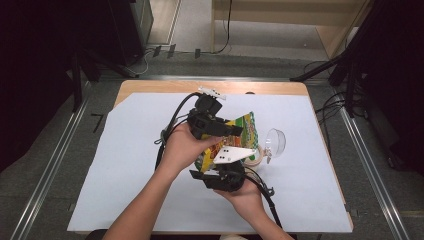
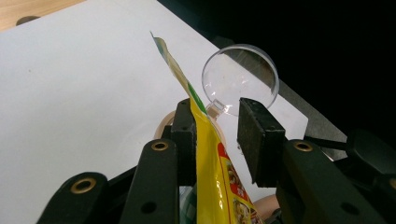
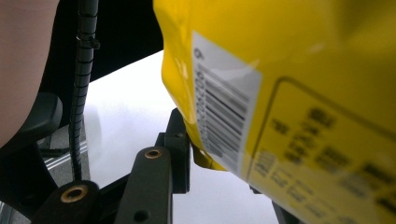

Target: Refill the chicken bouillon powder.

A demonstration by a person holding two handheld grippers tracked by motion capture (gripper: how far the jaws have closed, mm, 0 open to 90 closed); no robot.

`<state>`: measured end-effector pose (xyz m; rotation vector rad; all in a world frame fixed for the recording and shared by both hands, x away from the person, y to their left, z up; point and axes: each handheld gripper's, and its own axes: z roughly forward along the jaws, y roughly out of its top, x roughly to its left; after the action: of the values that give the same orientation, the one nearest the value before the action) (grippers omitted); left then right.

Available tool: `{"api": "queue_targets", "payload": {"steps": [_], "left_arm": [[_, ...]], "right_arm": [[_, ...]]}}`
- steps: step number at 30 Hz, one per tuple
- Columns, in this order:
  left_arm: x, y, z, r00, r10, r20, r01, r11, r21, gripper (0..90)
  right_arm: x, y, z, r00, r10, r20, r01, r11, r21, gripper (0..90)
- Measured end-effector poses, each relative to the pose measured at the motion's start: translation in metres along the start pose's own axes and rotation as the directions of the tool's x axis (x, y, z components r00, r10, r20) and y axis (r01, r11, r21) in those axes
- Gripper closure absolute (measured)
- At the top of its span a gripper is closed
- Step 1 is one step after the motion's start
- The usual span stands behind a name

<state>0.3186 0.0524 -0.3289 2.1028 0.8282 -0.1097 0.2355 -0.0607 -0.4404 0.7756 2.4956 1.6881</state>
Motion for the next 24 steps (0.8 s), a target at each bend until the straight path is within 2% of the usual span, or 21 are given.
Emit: {"api": "queue_targets", "payload": {"steps": [24], "left_arm": [[-0.001, -0.0003, -0.0002, 1.0, 0.005, -0.003, -0.005, 1.0, 0.002, 68.9]], "right_arm": [[0.0001, -0.0005, 0.0, 1.0, -0.006, 0.002, 0.006, 1.0, 0.001, 68.7]]}}
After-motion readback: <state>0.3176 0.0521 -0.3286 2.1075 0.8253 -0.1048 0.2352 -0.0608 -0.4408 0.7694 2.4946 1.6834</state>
